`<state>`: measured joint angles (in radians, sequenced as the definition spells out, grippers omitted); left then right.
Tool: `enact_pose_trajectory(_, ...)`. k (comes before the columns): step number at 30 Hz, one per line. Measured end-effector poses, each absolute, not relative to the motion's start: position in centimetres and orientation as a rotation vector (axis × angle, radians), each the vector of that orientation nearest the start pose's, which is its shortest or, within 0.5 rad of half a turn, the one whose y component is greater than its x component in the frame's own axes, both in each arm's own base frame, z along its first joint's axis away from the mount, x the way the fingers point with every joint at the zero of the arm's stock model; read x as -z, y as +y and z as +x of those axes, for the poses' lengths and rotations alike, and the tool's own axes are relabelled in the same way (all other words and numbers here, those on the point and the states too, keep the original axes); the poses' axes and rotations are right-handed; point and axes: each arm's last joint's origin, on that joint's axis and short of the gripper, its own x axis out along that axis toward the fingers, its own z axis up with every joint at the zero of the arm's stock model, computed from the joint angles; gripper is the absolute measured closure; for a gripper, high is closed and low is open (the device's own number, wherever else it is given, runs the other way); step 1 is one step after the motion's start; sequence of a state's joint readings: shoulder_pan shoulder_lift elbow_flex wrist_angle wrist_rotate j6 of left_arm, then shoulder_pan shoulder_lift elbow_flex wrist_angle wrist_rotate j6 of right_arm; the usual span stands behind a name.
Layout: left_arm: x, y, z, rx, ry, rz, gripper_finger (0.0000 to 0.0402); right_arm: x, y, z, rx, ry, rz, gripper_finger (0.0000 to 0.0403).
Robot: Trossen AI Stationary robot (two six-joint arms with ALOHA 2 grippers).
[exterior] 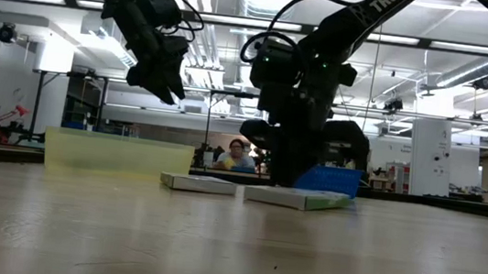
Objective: Pick and place items into bin
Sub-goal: Put the right card reader box into the blue bin
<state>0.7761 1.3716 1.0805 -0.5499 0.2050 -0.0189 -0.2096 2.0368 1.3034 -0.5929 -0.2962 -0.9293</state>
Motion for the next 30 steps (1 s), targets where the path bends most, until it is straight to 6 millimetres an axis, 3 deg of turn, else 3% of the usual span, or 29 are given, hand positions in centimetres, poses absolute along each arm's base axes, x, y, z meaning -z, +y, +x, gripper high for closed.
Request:
enact_pose_trajectory(8,-27.8,19.5,20.6,-0.545,0.746,-0.419,0.0191,-14.4,-7.8,37.7,-0.544,1.137,-0.382,0.039)
enact_pose_trajectory(13,-27.8,19.5,20.7,-0.545,0.746,-0.418,0.0191,-16.6,-9.6,37.8,-0.427,1.091,-0.303,0.039)
enact_pose_trajectory(30,-27.8,19.5,20.7,-0.544,0.746,-0.418,0.0191,-19.8,-16.0,35.4,-0.043,1.029,0.128,0.039)
